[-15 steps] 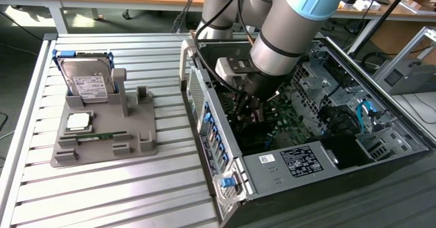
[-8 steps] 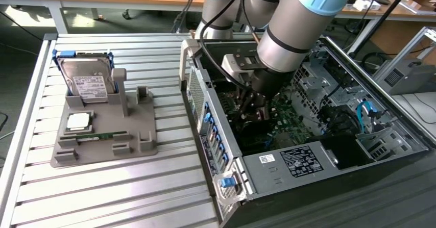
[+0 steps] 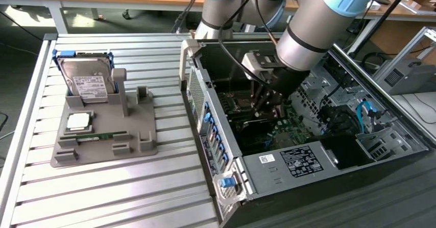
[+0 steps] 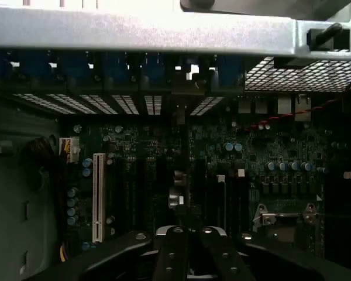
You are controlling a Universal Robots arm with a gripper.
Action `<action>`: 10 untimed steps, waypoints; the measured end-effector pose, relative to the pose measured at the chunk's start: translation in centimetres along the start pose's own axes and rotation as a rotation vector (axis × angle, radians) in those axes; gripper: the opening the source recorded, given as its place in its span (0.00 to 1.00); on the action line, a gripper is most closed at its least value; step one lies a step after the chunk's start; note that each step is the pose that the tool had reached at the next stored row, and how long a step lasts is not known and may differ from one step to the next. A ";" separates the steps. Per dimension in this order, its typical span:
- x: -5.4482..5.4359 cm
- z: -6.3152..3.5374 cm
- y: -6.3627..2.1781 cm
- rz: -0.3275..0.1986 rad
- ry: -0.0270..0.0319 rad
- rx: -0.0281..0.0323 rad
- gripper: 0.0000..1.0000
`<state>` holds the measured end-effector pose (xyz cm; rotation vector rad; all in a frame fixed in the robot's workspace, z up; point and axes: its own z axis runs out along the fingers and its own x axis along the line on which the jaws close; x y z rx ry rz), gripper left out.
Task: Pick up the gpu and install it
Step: 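Press down on the gpu until it lock into place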
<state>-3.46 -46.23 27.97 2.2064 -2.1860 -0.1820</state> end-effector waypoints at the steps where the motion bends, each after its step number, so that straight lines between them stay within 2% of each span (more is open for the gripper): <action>1: 0.0 -0.02 -0.48 0.000 -0.0004 -0.0027 0.11; 5: 0.0 -0.15 -2.44 0.001 0.0002 -0.0126 0.11; 10: 0.0 -0.21 -4.75 0.001 -0.0002 -0.0183 0.11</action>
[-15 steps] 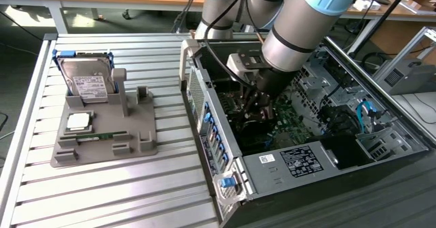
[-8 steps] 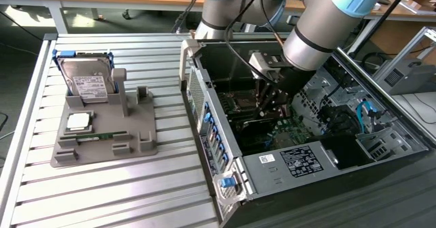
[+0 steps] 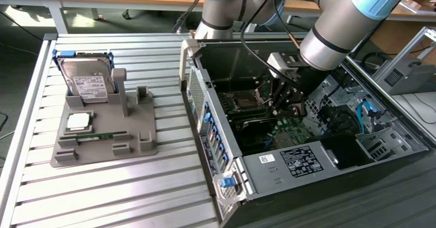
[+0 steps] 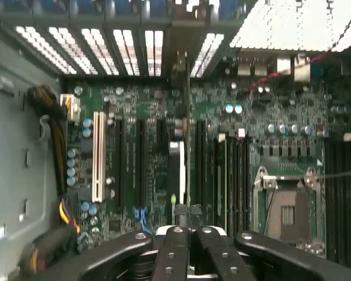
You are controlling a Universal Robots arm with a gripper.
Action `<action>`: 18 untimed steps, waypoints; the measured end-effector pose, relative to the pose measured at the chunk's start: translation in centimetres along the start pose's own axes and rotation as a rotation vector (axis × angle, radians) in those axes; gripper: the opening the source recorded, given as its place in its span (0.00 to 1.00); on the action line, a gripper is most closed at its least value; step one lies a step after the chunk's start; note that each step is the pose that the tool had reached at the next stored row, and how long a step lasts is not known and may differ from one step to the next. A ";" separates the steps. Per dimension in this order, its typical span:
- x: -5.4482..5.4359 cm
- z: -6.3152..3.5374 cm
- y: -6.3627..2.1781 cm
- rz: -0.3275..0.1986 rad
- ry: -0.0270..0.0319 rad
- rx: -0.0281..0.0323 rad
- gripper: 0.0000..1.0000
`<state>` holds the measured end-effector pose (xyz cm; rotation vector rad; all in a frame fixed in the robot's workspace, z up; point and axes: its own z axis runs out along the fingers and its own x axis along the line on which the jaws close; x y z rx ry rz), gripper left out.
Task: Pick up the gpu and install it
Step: 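Press down on the gpu until it lock into place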
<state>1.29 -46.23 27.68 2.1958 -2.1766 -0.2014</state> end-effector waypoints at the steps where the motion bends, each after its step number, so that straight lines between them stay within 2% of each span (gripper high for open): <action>1: 0.0 -0.01 -0.45 0.000 0.0000 -0.0009 0.11; 6: 0.0 -0.04 -2.96 0.000 0.0001 -0.0053 0.11; 8: 0.1 -0.04 -4.99 0.001 -0.0001 -0.0086 0.11; 9: 0.1 -0.11 -5.62 0.001 -0.0002 -0.0097 0.11; 18: 0.1 -0.12 -5.65 0.001 -0.0001 -0.0098 0.11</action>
